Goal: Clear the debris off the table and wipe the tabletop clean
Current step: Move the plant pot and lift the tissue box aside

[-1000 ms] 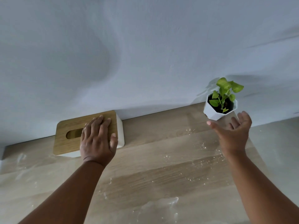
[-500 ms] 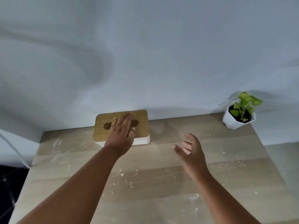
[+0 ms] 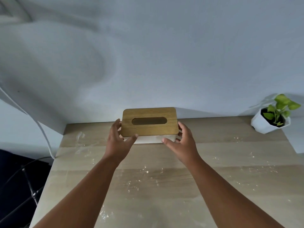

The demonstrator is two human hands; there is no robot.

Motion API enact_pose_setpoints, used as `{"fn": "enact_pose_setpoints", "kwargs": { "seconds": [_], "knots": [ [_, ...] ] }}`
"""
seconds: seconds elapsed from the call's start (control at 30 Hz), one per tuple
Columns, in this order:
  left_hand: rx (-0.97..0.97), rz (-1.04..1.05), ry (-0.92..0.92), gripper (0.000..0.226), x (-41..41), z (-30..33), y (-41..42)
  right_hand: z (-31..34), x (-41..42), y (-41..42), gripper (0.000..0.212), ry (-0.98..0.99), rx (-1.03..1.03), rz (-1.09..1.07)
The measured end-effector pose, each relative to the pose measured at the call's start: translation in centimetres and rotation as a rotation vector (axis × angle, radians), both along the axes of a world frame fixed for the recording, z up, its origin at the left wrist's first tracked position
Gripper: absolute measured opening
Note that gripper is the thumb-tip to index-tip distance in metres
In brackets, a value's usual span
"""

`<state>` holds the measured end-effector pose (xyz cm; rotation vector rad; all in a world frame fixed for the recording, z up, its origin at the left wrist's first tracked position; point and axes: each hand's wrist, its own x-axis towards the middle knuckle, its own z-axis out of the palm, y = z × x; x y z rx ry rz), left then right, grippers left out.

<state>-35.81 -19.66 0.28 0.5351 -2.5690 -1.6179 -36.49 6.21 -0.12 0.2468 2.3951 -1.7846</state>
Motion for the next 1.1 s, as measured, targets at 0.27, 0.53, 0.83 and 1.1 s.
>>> {"fn": "enact_pose_setpoints", "kwargs": {
  "seconds": [0.27, 0.53, 0.83, 1.1],
  "knots": [
    [0.209, 0.114, -0.009, 0.053, -0.1, 0.2, 1.0, -0.2, -0.2, -0.2, 0.085, 0.054, 0.054, -0.071],
    [0.229, 0.075, 0.036, 0.058, 0.1, 1.4, 7.4, 0.4, 0.4, 5.5, 0.083, 0.103, 0.055, -0.145],
    [0.244, -0.013, 0.018, 0.061, -0.8, 1.7, 19.8, 2.2, 0.8, 18.4, 0.081, 0.095, 0.072, -0.2],
    [0.252, -0.045, -0.003, 0.06, -2.0, 1.5, 27.3, 1.6, 0.0, 25.9, 0.081, 0.071, 0.021, -0.246]
  ]
}}
